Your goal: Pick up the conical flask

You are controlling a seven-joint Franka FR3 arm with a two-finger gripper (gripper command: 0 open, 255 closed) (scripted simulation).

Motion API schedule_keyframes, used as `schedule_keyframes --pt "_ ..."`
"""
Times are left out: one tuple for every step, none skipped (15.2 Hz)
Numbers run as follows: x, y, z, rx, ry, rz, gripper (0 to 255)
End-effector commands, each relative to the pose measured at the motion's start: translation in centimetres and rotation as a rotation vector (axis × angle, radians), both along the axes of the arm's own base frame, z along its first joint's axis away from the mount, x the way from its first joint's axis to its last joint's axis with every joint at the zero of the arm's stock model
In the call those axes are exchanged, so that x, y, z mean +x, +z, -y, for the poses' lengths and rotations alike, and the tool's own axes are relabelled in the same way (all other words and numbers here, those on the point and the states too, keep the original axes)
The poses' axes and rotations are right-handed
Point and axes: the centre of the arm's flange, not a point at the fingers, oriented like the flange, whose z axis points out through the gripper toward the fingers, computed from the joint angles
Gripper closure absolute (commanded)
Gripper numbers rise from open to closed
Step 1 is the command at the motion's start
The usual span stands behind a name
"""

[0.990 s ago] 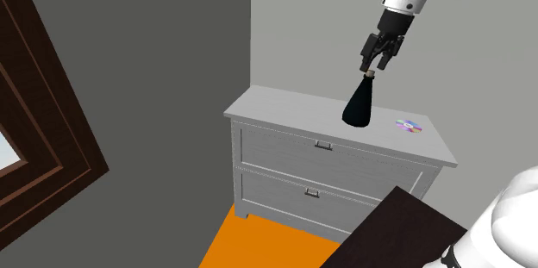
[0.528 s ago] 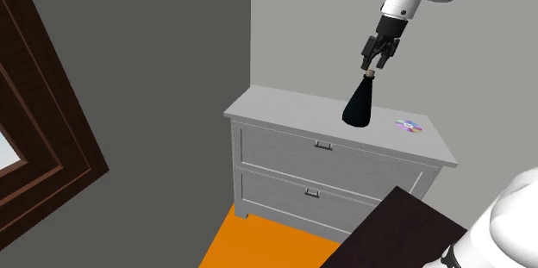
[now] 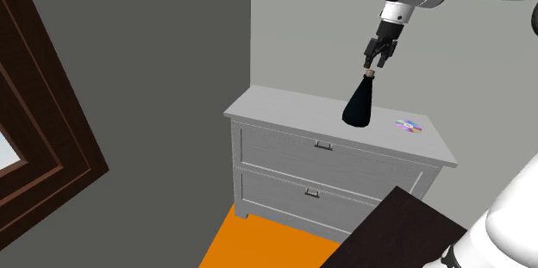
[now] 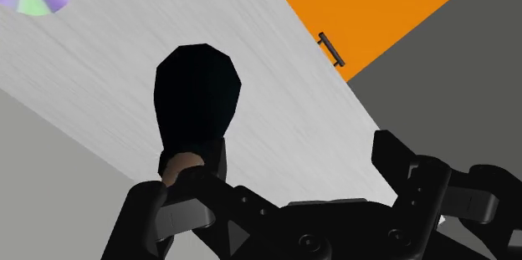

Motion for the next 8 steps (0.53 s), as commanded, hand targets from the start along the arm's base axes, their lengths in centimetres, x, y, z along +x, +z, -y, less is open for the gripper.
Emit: schedule_keyframes --pt "1.5 -0.9 2.3 0.005 0.002 -0.007 0" --pt "2.1 -1.3 3.5 0.008 0.002 -0.011 0" --pt "2.7 -1.6 4.7 0.010 0.002 -0.014 0" --pt "3.2 -2.0 5.9 0.013 0.002 -0.018 0" --pt "3.8 -2.3 7.1 0.016 0.002 -0.021 0" --pt "4.4 -2.7 8.3 0.018 0.002 -0.025 0" --pt "4.5 -2.8 8.5 0.019 0.002 -0.025 0" --pt "4.5 -3.3 8.5 0.019 0.002 -0.025 0"
